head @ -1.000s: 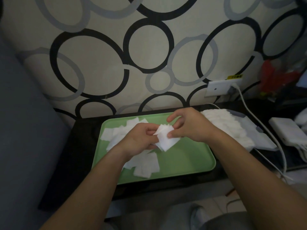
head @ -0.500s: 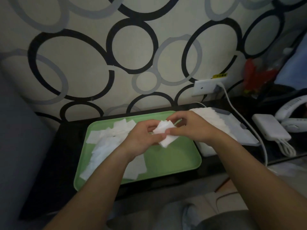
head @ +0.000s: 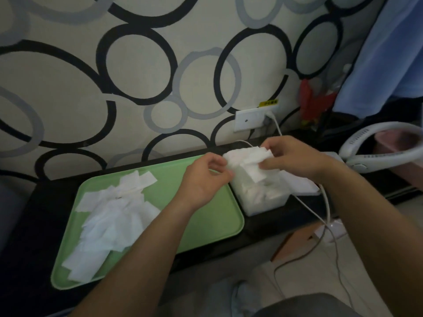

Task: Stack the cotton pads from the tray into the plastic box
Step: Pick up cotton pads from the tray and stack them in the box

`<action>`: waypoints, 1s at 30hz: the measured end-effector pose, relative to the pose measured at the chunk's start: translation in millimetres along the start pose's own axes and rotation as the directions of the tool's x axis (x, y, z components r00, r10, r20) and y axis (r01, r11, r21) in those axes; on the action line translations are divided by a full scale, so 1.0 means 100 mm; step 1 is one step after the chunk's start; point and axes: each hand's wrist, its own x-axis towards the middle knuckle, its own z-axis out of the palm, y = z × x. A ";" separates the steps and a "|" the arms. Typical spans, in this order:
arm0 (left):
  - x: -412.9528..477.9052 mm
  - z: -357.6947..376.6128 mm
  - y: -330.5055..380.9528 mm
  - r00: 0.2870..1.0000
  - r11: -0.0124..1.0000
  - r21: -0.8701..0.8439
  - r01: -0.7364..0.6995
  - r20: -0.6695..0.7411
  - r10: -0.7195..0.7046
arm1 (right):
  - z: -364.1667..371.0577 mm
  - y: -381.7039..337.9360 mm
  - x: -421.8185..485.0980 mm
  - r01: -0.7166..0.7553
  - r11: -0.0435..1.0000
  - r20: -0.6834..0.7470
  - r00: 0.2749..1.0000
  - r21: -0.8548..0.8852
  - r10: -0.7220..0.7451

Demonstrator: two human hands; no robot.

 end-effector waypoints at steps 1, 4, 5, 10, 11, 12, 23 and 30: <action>0.04 0.05 0.03 1.000 0.998 0.063 -0.029 0.006 0.028 | -0.02 0.02 0.00 -0.006 0.999 0.026 1.000 -0.038 0.007; 0.13 0.25 0.15 0.986 0.935 0.340 -0.096 0.158 0.044 | -0.13 0.09 -0.01 -0.013 0.995 0.028 0.999 -0.103 0.016; 0.16 0.32 0.17 0.975 0.894 0.433 -0.111 0.223 0.013 | -0.16 0.09 -0.02 -0.015 0.993 0.022 1.000 -0.117 0.018; 0.37 0.52 0.25 0.904 0.730 0.672 -0.127 0.381 -0.193 | -0.25 0.09 -0.04 0.003 0.997 0.055 0.998 -0.073 0.001; 0.41 0.53 0.28 0.900 0.706 0.693 -0.142 0.387 -0.199 | -0.26 0.09 -0.03 0.005 0.998 0.074 0.997 -0.061 0.000; 0.45 0.52 0.31 0.899 0.681 0.715 -0.159 0.390 -0.200 | -0.27 0.10 -0.02 0.008 0.999 0.091 0.996 -0.053 -0.003; 0.58 0.45 0.16 0.917 0.617 0.742 -0.262 0.390 -0.079 | -0.06 0.09 0.07 0.079 0.978 0.300 0.954 -0.194 -0.018; 0.59 0.41 0.15 0.935 0.664 0.708 -0.241 0.353 -0.038 | 0.12 0.09 0.06 0.139 0.774 0.305 0.950 -0.617 0.073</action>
